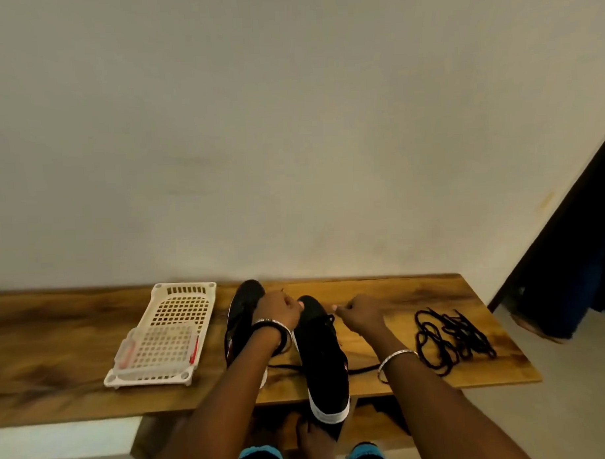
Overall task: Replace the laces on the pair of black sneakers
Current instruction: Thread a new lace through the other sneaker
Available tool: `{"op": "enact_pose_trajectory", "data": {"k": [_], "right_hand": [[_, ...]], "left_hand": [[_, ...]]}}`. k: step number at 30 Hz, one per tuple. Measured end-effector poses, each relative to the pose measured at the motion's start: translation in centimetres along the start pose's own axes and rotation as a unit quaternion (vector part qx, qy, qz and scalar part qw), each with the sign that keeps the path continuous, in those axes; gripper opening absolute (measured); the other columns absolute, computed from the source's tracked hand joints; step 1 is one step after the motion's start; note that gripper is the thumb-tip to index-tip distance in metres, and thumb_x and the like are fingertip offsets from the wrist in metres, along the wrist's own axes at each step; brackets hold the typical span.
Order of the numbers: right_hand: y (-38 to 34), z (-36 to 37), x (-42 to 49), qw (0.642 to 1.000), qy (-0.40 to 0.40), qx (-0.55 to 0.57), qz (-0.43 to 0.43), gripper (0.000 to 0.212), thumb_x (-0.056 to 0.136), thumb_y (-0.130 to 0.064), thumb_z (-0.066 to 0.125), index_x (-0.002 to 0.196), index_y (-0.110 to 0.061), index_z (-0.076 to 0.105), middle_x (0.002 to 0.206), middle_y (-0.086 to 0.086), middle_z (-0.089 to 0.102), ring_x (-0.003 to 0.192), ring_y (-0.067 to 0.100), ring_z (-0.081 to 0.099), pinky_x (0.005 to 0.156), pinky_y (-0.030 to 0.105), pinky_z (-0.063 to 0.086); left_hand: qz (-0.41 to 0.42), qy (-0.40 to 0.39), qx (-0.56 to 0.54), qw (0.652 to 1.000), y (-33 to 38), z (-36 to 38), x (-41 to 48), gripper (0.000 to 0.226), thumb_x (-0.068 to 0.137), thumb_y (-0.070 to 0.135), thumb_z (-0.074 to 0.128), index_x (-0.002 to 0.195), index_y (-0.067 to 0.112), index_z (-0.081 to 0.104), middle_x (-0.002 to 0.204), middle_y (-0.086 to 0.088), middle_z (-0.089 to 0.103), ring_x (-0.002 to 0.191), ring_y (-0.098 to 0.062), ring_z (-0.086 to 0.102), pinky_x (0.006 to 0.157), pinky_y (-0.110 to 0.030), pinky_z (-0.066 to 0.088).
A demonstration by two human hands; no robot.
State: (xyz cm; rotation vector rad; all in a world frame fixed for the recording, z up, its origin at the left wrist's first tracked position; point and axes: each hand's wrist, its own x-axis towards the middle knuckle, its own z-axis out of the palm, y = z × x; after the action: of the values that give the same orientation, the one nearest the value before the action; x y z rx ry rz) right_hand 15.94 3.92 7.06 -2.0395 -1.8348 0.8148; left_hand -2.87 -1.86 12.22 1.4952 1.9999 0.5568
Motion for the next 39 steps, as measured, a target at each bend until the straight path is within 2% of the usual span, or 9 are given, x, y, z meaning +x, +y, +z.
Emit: {"op": "enact_pose_trajectory", "data": {"k": [6,8,12,17,25,28,32,37,39], "right_hand": [[0.6,4.0,1.0,1.000,-0.011,-0.001,0.022,0.053,0.090,-0.045,0.068,0.051,-0.014,0.049,0.050,0.001,0.047,0.048,0.019,0.047,0.050,0.027,0.033],[0.5,4.6,1.4,0.999,-0.009,-0.021,0.046,0.050,0.092,-0.035,0.068,0.051,-0.015,0.048,0.051,0.002,0.045,0.049,0.019,0.046,0.048,0.027,0.030],[1.1,5.2,2.1,0.996,0.034,-0.005,0.085,0.030,0.097,-0.025,0.054,0.072,-0.011,0.061,0.081,0.011,0.068,0.084,0.033,0.067,0.068,0.033,0.046],[1.8,5.3,2.6,0.995,0.046,0.026,0.082,0.036,0.106,-0.027,0.041,0.100,-0.004,0.068,0.103,0.014,0.072,0.101,0.034,0.066,0.086,0.040,0.053],[2.2,4.2,1.9,0.983,0.063,0.087,0.146,0.038,0.110,-0.018,0.033,0.118,0.009,0.059,0.119,0.024,0.064,0.080,0.032,0.064,0.055,0.018,0.043],[2.5,4.1,1.7,0.976,0.062,0.130,0.166,0.036,0.110,-0.013,0.031,0.121,0.012,0.053,0.116,0.025,0.060,0.058,0.018,0.047,0.034,0.012,0.031],[3.7,5.2,2.8,0.964,0.065,0.178,0.189,0.037,0.109,-0.019,0.035,0.121,0.008,0.057,0.120,0.027,0.062,0.106,0.042,0.062,0.071,0.031,0.041],[4.8,5.7,3.7,0.947,0.087,0.257,0.174,0.041,0.104,-0.036,0.048,0.083,-0.005,0.063,0.088,0.019,0.068,0.076,0.039,0.072,0.068,0.050,0.060],[4.1,3.9,2.9,0.960,0.129,0.203,0.143,0.043,0.104,-0.036,0.048,0.080,-0.004,0.065,0.080,0.015,0.068,0.082,0.037,0.069,0.071,0.042,0.055]], "left_hand": [[-0.047,-0.059,-0.021,0.997,-2.1,5.7,0.7,0.042,0.088,0.048,0.068,0.066,0.028,0.037,0.070,0.008,0.045,0.076,-0.018,0.051,0.069,-0.028,0.043],[-0.044,-0.059,-0.022,0.997,-2.7,7.0,1.3,0.033,0.087,0.047,0.069,0.072,0.025,0.049,0.080,0.004,0.058,0.082,-0.019,0.058,0.077,-0.031,0.051],[-0.048,-0.055,-0.026,0.997,-3.4,8.2,2.0,0.033,0.088,0.043,0.067,0.104,0.014,0.069,0.098,-0.004,0.071,0.090,-0.021,0.067,0.082,-0.038,0.058],[-0.067,-0.053,-0.012,0.996,-3.8,8.7,2.3,0.025,0.089,0.041,0.064,0.100,0.018,0.067,0.093,0.000,0.070,0.086,-0.020,0.067,0.075,-0.033,0.056],[-0.095,-0.067,-0.024,0.993,-4.1,8.8,3.0,0.015,0.090,0.030,0.062,0.079,0.019,0.064,0.077,-0.002,0.064,0.083,-0.024,0.069,0.081,-0.037,0.057],[-0.108,-0.084,-0.033,0.990,-4.4,9.0,3.4,0.022,0.091,0.033,0.063,0.084,0.013,0.070,0.083,-0.003,0.070,0.086,-0.023,0.069,0.081,-0.035,0.057],[-0.126,-0.078,-0.062,0.987,-4.9,9.2,4.0,0.024,0.092,0.030,0.061,0.089,0.008,0.071,0.087,-0.008,0.072,0.088,-0.025,0.069,0.083,-0.037,0.056],[-0.112,-0.019,-0.107,0.988,-5.2,7.5,4.6,0.024,0.098,0.023,0.051,0.091,0.011,0.071,0.095,-0.012,0.073,0.088,-0.027,0.070,0.083,-0.040,0.057],[-0.066,0.027,-0.103,0.992,-4.4,5.5,4.4,0.024,0.100,0.020,0.050,0.092,0.017,0.073,0.087,-0.006,0.072,0.084,-0.023,0.067,0.076,-0.032,0.053]]}}
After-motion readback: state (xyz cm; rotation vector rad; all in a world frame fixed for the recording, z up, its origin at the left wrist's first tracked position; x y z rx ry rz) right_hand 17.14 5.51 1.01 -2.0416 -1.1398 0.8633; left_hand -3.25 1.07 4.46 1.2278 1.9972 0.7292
